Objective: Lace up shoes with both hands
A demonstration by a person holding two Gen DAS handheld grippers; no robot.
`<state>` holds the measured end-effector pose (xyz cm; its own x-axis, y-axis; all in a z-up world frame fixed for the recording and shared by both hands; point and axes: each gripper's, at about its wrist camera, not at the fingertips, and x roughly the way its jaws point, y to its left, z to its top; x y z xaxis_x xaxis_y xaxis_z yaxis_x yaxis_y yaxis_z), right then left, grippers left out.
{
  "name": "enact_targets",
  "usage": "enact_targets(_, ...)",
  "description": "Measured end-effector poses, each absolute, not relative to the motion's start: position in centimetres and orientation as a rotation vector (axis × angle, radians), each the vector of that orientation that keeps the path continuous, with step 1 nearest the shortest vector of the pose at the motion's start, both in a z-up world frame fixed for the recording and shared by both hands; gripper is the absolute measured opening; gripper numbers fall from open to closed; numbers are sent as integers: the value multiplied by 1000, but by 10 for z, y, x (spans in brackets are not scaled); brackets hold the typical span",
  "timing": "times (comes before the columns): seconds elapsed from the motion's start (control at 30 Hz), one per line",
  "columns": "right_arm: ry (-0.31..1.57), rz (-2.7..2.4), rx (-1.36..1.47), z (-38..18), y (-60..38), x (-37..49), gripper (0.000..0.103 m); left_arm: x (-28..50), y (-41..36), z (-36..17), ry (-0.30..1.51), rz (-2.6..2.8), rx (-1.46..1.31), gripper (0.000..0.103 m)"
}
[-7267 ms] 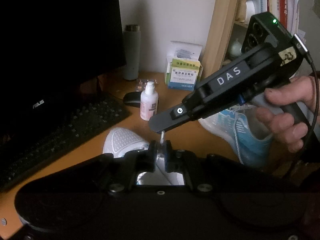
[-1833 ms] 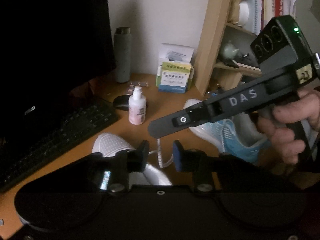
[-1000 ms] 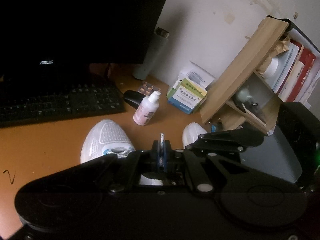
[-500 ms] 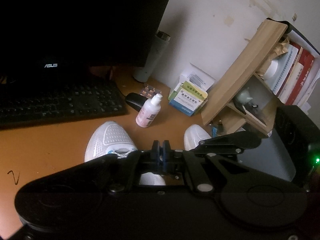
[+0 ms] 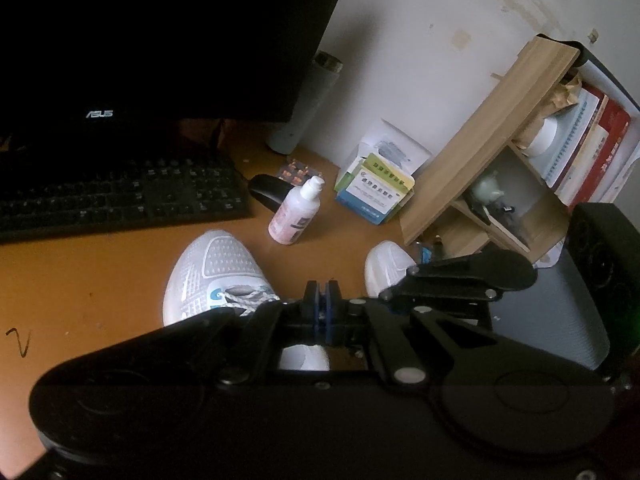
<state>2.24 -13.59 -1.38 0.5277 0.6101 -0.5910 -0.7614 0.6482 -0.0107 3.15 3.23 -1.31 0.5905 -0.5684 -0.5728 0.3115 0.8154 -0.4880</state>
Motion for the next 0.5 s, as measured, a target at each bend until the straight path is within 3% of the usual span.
enact_targets(0.03, 596, 839, -277, -14, -136, 23, 4, 31, 32, -13, 786, -524, -353, 1)
enact_targets(0.1, 609, 843, -276, -14, -135, 23, 3, 28, 33, -8, 778, -507, -319, 14)
enact_targets(0.13, 618, 843, -280, -14, -135, 23, 3, 26, 37, -6, 765, -492, -314, 30)
enact_targets(0.17, 626, 838, -293, -14, -134, 24, 3, 24, 41, -5, 756, -477, -312, 37)
enact_targets(0.5, 699, 846, -369, -26, -126, 43, 3, 8, 27, -29, 853, -441, 11, 37)
